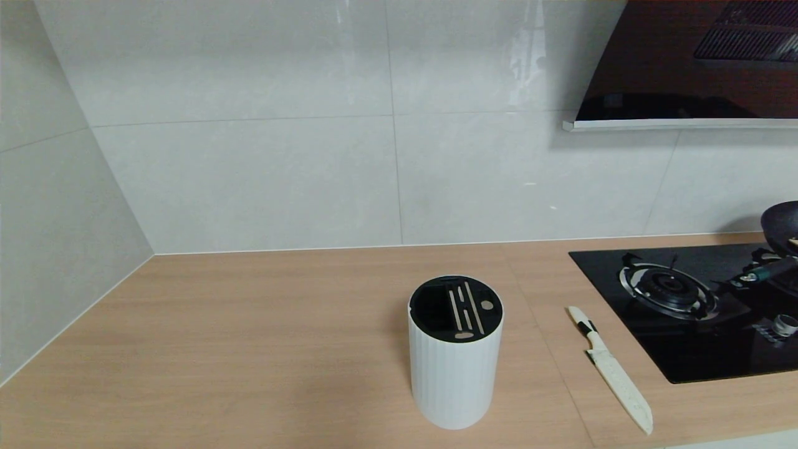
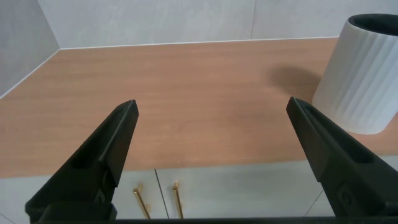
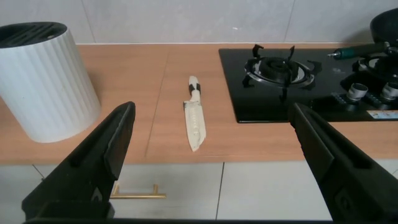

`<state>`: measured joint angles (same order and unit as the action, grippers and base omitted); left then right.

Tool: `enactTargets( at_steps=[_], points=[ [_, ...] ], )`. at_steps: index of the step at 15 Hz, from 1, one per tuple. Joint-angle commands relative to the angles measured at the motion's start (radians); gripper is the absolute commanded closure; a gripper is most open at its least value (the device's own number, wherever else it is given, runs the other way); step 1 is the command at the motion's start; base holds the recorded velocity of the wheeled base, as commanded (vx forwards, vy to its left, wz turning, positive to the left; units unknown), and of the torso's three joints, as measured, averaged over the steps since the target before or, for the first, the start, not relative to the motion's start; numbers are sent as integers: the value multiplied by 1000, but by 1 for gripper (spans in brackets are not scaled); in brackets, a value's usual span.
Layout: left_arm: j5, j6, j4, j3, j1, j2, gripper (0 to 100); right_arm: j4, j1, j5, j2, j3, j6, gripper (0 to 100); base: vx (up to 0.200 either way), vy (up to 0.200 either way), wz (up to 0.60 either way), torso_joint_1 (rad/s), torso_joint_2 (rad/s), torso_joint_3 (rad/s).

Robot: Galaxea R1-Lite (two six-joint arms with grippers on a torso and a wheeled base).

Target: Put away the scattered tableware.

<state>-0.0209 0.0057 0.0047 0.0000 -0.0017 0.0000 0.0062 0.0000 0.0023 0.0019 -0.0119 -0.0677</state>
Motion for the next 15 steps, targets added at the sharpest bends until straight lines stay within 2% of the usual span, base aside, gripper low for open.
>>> enactTargets(
  at_steps=[1,2,5,8,9,10,13,15],
  points=[
    [-1,0,0,0,0,2,0,-8,11,11,82,-188,22,0,0,0,0,0,0,0],
    [-1,0,0,0,0,2,0,-6,49,24,181,-292,34,0,0,0,0,0,0,0],
    [1,0,0,0,0,2,0,-11,72,34,471,-384,28,0,0,0,0,0,0,0],
    [1,0,0,0,0,2,0,-49,74,31,721,-395,31,0,0,0,0,0,0,0],
    [1,-1,0,0,0,2,0,-161,89,31,918,-393,31,0,0,0,0,0,0,0],
    [1,0,0,0,0,2,0,-204,89,25,1014,-396,31,0,0,0,0,0,0,0],
    [1,0,0,0,0,2,0,-241,89,-24,1259,-427,28,0,0,0,0,0,0,0],
    [-1,0,0,0,0,2,0,-336,89,-35,1478,-442,29,0,0,0,0,0,0,0]
  ],
)
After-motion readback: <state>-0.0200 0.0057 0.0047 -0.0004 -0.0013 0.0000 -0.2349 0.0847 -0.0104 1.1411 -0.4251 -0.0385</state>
